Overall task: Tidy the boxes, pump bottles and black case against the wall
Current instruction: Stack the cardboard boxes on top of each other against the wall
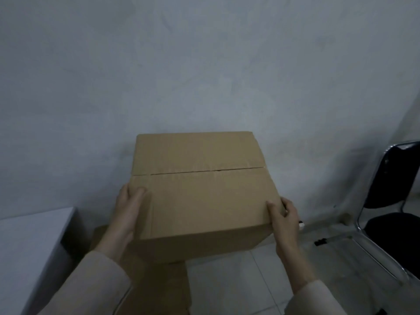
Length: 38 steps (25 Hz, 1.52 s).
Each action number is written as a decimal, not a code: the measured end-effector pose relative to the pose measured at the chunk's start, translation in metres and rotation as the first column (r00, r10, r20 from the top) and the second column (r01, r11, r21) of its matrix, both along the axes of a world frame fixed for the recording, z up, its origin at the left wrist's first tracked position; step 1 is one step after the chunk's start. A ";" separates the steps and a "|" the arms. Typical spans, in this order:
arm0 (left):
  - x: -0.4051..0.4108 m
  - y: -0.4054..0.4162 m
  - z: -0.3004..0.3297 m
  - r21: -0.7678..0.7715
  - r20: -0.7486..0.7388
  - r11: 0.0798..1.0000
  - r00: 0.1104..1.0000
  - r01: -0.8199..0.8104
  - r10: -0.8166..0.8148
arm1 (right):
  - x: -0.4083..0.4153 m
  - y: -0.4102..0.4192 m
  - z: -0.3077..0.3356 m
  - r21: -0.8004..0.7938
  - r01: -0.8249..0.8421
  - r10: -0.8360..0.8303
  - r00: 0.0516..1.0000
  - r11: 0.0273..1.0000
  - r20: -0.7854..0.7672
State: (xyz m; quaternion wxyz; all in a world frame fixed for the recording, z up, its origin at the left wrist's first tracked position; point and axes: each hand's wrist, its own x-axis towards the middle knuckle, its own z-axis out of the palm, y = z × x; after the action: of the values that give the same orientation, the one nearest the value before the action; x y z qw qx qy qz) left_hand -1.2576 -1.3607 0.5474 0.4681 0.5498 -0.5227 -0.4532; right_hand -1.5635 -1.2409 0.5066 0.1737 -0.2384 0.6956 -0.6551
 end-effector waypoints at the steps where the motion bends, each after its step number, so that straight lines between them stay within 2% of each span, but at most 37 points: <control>1: 0.022 -0.002 -0.003 0.000 -0.015 1.000 1.000 -0.017 0.017 | 0.019 -0.007 -0.002 0.011 -0.035 0.035 0.999 0.999 -0.009; 5: 0.110 -0.003 -0.019 0.047 0.019 0.991 0.992 -0.126 0.125 | 0.099 -0.027 -0.019 0.074 -0.218 0.219 0.976 0.973 -0.013; 8: 0.162 0.004 -0.037 0.149 0.131 0.978 0.983 -0.149 0.130 | 0.153 -0.028 -0.043 0.177 -0.410 0.406 0.912 0.895 0.061; 12: 0.194 0.012 -0.055 0.144 0.411 0.987 0.912 -0.070 0.004 | 0.192 -0.029 -0.047 0.137 -0.593 0.582 0.805 0.793 0.114; 14: 0.194 0.015 -0.052 0.180 0.600 0.984 0.791 0.008 -0.116 | 0.195 -0.034 -0.041 0.159 -0.630 0.615 0.776 0.760 0.138; 17: 0.187 0.020 -0.064 0.298 0.817 0.938 0.462 0.176 -0.346 | 0.197 -0.037 -0.038 0.193 -0.626 0.611 0.780 0.756 0.135; 18: 0.186 0.020 -0.068 0.298 0.859 0.932 0.369 0.206 -0.356 | 0.197 -0.038 -0.038 0.192 -0.624 0.609 0.781 0.757 0.135; 20: 0.192 0.013 -0.074 0.207 0.921 0.952 0.284 0.224 -0.267 | 0.201 -0.044 -0.039 0.201 -0.630 0.609 0.777 0.750 0.159; 25: 0.205 -0.014 -0.078 0.094 0.923 0.980 0.354 0.176 -0.152 | 0.213 -0.072 -0.042 0.223 -0.663 0.628 0.748 0.714 0.215; 34: 0.204 -0.021 -0.084 0.054 0.951 0.989 0.293 0.141 -0.094 | 0.209 -0.085 -0.055 0.196 -0.687 0.655 0.726 0.700 0.207; 38: 0.182 -0.008 -0.085 0.073 0.933 0.995 0.349 0.065 -0.091 | 0.191 -0.082 -0.045 0.121 -0.780 0.725 0.617 0.613 0.307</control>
State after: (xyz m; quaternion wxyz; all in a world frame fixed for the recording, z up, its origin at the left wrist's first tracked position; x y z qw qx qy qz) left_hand -1.0752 -1.3691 0.4621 0.0595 0.6897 -0.7163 -0.0880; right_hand -1.3724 -1.3229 0.4611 0.5401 -0.4101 0.5793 -0.4524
